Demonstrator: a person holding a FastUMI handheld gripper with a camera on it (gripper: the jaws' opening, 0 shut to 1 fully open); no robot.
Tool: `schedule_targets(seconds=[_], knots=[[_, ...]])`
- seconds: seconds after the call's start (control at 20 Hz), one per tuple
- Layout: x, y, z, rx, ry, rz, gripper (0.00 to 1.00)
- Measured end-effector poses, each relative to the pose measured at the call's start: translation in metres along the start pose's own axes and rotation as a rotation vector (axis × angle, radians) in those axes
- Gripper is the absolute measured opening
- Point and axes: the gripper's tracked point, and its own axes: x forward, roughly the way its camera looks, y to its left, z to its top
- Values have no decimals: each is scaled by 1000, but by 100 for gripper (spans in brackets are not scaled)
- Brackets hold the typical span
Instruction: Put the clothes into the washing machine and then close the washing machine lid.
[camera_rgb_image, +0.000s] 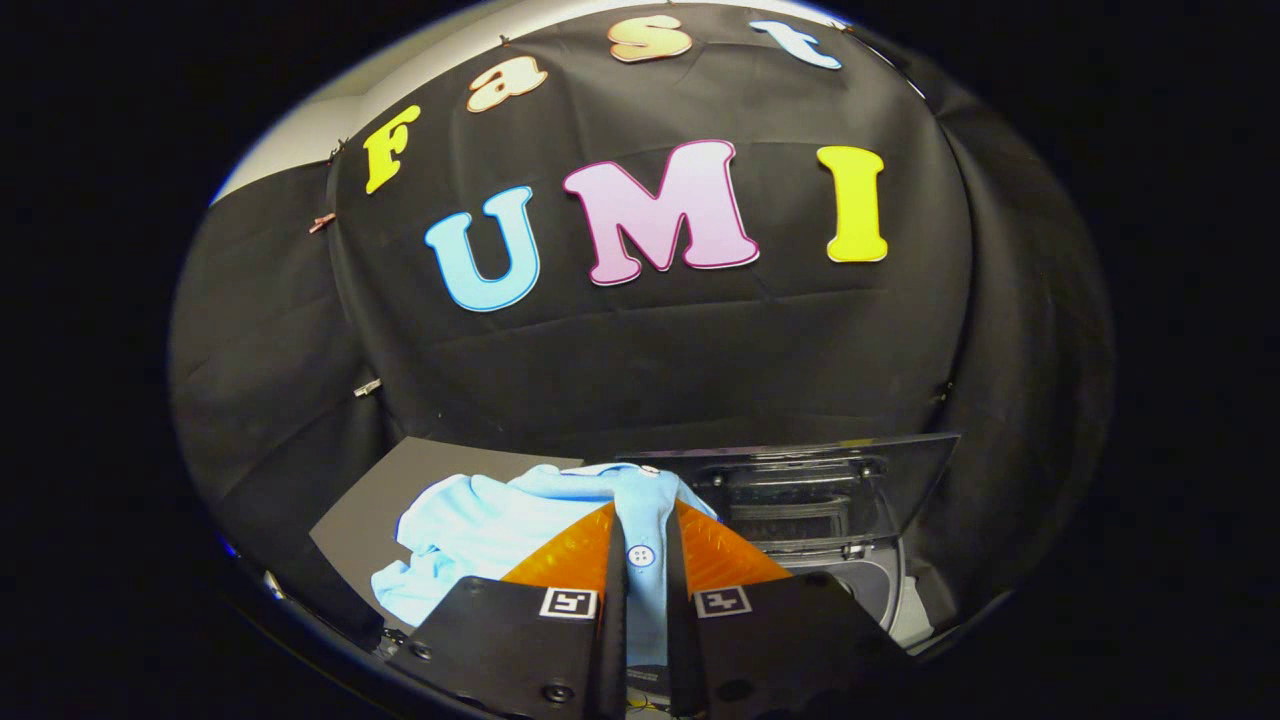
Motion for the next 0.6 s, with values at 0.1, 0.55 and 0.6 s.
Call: schedule_targets(seconds=[0.1,0.55,0.6], knots=[[1,-23,-2,6,3,-6,21],[9,-75,-2,25,33,-25,21],[12,-78,-6,26,43,-26,21]])
